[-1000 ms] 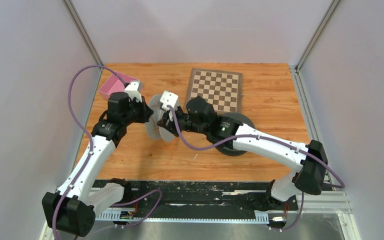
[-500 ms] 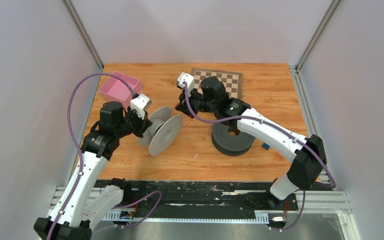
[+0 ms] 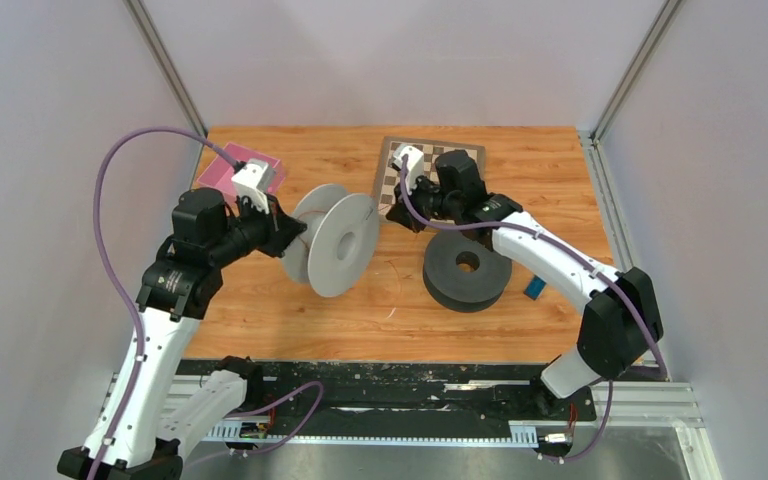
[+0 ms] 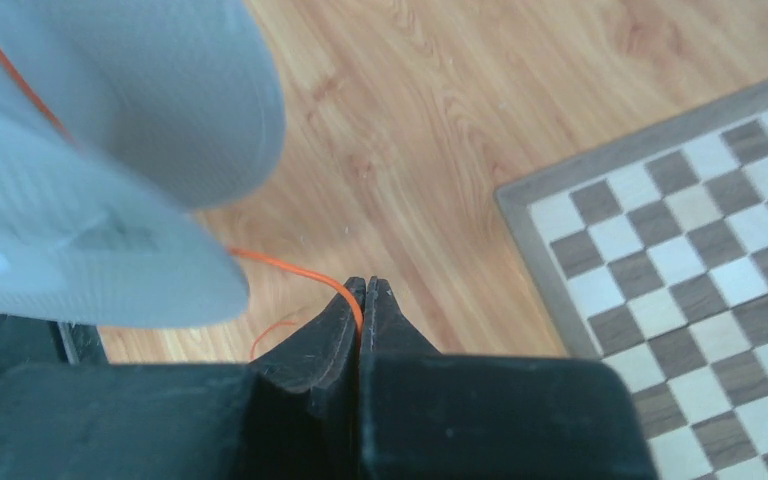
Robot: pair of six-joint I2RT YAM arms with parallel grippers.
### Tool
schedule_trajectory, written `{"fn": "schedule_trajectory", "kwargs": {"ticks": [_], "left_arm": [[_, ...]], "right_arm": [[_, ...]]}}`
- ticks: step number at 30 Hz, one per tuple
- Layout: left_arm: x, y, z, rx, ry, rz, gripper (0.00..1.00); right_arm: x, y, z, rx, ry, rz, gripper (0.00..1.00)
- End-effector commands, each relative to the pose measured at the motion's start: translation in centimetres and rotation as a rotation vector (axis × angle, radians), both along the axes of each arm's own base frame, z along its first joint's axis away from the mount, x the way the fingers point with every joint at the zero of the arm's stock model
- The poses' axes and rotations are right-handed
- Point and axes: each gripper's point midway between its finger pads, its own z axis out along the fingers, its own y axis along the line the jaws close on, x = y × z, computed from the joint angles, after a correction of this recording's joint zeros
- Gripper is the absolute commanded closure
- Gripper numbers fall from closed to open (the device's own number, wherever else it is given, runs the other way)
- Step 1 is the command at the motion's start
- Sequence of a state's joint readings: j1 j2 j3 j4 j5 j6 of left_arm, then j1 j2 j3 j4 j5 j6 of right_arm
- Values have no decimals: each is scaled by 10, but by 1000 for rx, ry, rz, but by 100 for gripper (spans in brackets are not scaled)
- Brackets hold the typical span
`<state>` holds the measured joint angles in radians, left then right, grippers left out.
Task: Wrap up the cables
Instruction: Wrap the cable around the cable reel.
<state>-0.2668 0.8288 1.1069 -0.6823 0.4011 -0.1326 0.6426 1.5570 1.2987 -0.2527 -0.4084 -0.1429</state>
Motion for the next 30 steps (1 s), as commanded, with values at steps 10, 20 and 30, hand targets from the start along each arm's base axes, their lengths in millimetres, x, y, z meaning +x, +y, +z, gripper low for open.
{"fn": "schedule_trajectory", "kwargs": {"ticks": [10,20,30], "left_arm": [[10,7,124,-638,-111,279,100],[5,12,129,-856,-68,330,100],[12,33,129,-834,-128,448,100]], "right_arm": [[-89,5,18,313,-27,352,96],[-116,51,-17,385,-19,410,94],[-127,81,-64,347,65,413,95]]}}
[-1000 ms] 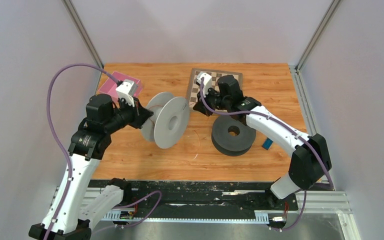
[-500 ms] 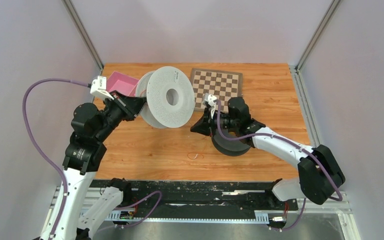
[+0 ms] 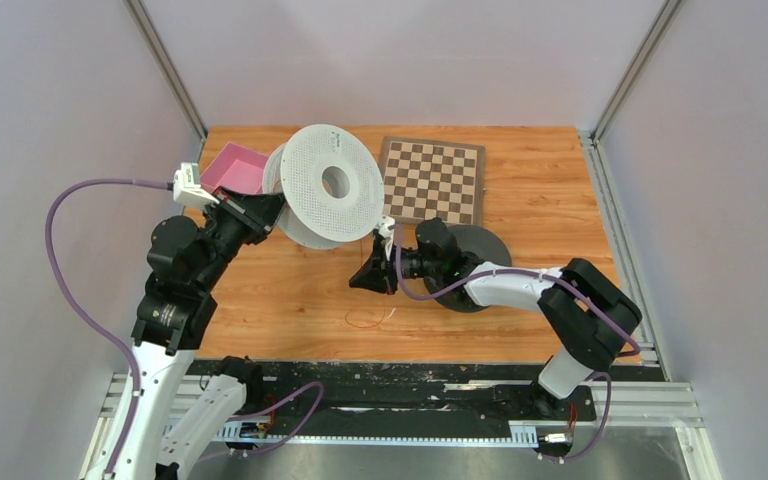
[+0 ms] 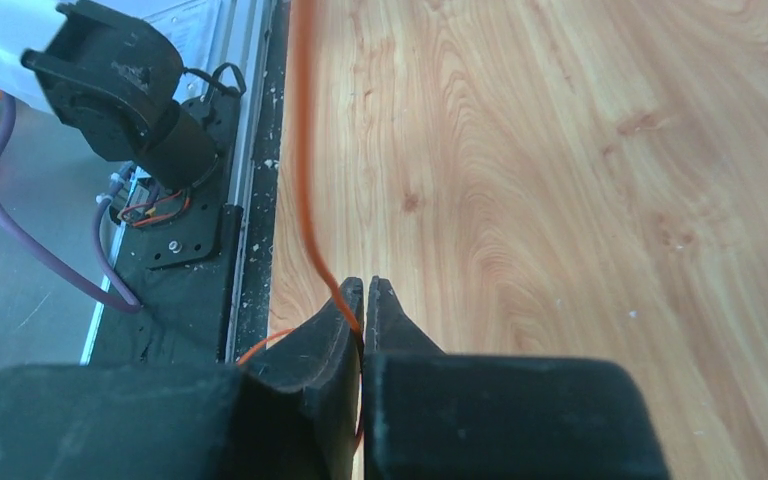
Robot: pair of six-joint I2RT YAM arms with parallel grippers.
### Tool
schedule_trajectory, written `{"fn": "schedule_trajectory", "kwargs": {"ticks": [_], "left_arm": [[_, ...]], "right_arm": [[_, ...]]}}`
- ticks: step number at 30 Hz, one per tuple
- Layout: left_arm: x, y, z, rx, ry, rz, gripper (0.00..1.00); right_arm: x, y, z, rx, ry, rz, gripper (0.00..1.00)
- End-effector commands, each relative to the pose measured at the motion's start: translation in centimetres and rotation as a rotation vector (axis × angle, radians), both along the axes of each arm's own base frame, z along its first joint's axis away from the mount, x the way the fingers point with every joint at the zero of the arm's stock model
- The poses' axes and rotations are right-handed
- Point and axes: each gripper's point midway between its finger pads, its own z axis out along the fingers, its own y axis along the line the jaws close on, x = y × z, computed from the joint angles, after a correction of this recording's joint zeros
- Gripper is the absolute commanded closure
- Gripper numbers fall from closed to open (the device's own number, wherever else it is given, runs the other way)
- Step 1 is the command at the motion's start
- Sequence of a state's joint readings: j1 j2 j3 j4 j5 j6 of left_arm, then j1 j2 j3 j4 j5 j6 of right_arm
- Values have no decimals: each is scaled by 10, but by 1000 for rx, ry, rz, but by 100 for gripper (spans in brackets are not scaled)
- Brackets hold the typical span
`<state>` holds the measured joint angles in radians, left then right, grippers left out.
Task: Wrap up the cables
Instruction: Wrap the cable around the cable reel.
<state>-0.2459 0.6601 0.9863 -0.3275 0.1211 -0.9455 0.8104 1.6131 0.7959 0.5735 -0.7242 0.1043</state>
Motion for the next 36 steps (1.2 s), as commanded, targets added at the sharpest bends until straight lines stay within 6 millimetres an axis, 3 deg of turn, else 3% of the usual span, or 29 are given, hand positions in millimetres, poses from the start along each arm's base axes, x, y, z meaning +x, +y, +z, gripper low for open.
{"fn": "schedule_trajectory", "kwargs": {"ticks": [1,8,14,18,21,23,26,36], "left_arm": [[-1,17,46,-59,-138,98,100],[6,37,44,-103,-129,216,100],[13,42,42,-92,-127,252,100],[19,52,33,-18,-118,312,100],[29,57,23,141,-124,335,100],[35,60,16,257,-112,338,100],[44,64,-4,416,-67,333,100],[62,53,-63,592,71,245,100]], "right_arm": [[-12,16,-3,22,-20,14,95],[-45,25,-21,0,6,30,96],[-55,27,-32,-25,22,24,97],[-56,19,-40,-58,30,-13,100],[-55,16,-39,-100,25,-47,100],[-53,20,-28,-146,21,-66,100],[-55,30,14,-185,-64,-63,100],[-50,55,108,-134,-137,-23,100]]}}
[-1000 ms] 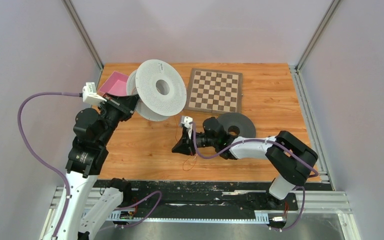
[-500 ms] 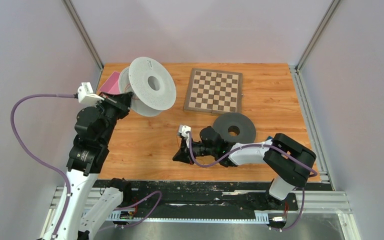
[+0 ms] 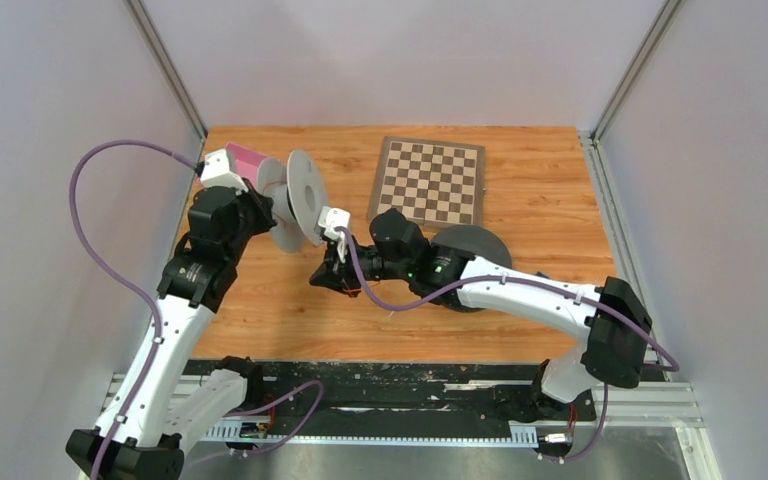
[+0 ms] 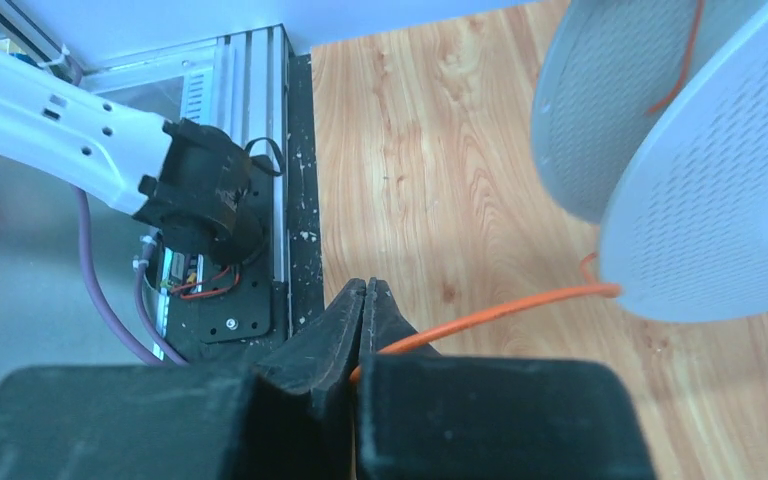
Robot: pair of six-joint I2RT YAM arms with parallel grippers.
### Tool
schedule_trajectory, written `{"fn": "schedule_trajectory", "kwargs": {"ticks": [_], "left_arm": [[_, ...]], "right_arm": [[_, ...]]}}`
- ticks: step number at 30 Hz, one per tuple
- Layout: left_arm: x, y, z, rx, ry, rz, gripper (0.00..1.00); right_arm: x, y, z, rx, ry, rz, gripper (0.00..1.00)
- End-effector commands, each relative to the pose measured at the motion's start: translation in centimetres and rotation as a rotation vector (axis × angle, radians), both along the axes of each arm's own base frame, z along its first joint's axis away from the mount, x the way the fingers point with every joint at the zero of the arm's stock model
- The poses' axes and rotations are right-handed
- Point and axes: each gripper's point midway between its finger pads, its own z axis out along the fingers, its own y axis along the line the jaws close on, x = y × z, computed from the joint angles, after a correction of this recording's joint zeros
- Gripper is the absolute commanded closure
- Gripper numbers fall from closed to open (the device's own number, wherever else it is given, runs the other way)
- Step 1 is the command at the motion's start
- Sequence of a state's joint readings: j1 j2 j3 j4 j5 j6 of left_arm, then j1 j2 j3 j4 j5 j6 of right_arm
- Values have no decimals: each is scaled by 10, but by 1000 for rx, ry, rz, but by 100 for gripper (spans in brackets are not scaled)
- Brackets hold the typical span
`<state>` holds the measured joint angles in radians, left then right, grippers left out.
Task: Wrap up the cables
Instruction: Wrap the cable around the cable reel.
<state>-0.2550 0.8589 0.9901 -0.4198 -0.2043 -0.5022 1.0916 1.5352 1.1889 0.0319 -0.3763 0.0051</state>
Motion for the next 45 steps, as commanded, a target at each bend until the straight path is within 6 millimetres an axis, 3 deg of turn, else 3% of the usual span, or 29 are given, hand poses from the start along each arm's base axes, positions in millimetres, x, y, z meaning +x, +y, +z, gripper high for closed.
{"fn": "schedule_trajectory", "kwargs": {"ticks": [1,6,10,15,21,25,35,41,45], "left_arm": [[5,-5,16,71,-68,-37,100],[3,-23,-3,168,-20,-166,100],[-3,-38,-7,217,-38,-275,100],[-10,-50,-14,264,-50,-379,100],[-27,-65,-18,363,-92,-561,100],[-49,-85,-18,391,-155,-745,100],[-69,-84,-10,557,-216,-880,100],[-91,-101,-4,529,-246,-1037,100],[-101,-111,13,444,-258,-1076,100]], "right_arm": [[1,-2,30,-10,-29,13,100],[22,5,70,36,-139,-9,100],[50,7,79,40,-173,-47,100],[64,9,82,49,-179,-44,100],[88,-9,75,20,-233,-59,100],[104,-26,58,-28,-274,-60,100],[109,-70,57,-38,-321,-19,100],[118,-87,28,-110,-335,-44,100],[121,-98,11,-156,-336,-80,100]]}}
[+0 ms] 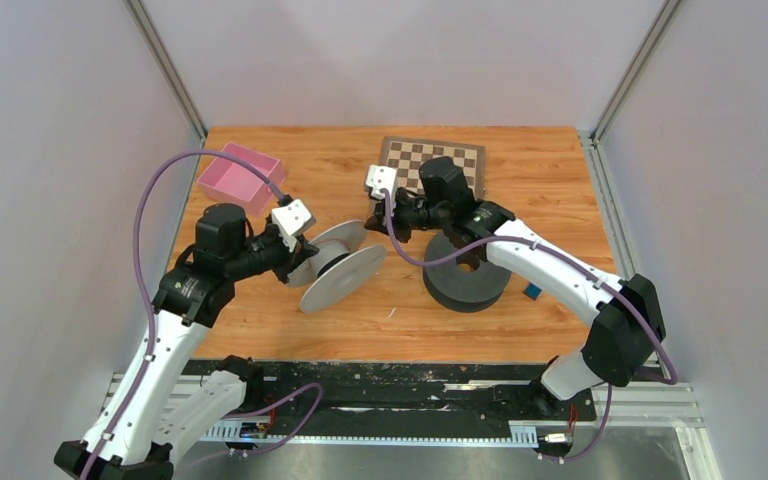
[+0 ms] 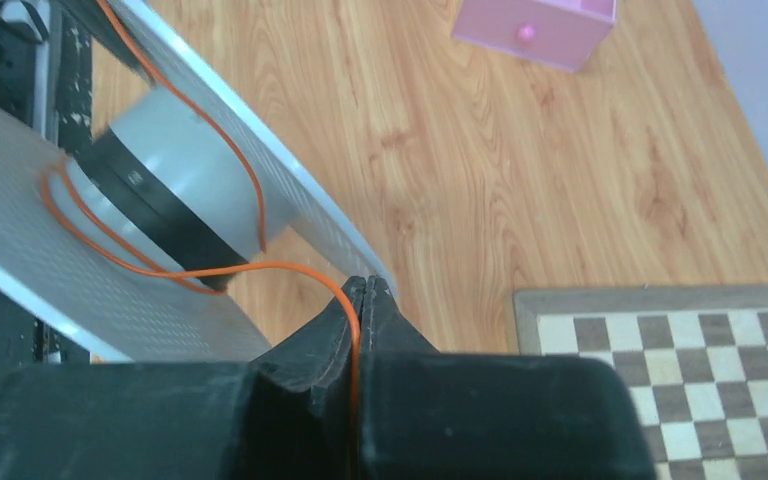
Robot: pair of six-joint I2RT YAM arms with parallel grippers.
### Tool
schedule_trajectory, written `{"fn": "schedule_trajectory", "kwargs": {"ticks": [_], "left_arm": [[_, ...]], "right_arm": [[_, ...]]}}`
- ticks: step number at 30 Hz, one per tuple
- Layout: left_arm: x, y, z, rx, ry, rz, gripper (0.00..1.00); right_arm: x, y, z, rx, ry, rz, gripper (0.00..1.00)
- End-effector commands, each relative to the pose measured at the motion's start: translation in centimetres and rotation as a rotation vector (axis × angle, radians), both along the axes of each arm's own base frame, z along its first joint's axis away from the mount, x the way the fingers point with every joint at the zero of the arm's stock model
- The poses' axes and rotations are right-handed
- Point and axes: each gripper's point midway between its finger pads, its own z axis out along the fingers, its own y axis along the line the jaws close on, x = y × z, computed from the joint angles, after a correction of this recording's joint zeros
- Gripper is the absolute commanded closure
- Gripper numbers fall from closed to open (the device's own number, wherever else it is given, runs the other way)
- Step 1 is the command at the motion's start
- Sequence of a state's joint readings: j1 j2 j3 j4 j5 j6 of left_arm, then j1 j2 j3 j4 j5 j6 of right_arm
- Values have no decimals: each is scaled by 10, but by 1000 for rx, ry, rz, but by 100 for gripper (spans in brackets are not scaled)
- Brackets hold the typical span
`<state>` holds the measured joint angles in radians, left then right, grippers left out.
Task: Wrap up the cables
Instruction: Wrap the cable around the cable reel.
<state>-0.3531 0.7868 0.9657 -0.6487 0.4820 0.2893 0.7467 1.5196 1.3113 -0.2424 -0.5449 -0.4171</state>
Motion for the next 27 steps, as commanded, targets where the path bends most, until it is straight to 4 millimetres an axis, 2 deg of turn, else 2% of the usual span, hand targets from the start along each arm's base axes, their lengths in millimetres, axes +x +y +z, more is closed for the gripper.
{"fn": "schedule_trajectory", "kwargs": {"ticks": [1,6,10,14,16,20,27], "left_arm": [[-14,-18,55,-114,-86,-110,100],[-9,-9,81,-179,-80,6,100],[-13,-8,93,-269,-25,47,100],[-9,-2,105,-372,18,128,100],[-4,1,113,-464,63,193,100],[3,8,126,-628,115,289,100],[11,24,143,-852,145,411,100]], "right_arm": [[4,-14,-1,-23,-67,-36,100],[-2,-16,-14,-25,-34,-27,100],[-4,-14,-27,8,22,-46,100],[-10,-13,-28,41,40,-37,100],[-16,-12,-24,62,51,-19,100],[-29,-7,-4,158,72,26,100],[-44,0,14,261,242,39,100]]}}
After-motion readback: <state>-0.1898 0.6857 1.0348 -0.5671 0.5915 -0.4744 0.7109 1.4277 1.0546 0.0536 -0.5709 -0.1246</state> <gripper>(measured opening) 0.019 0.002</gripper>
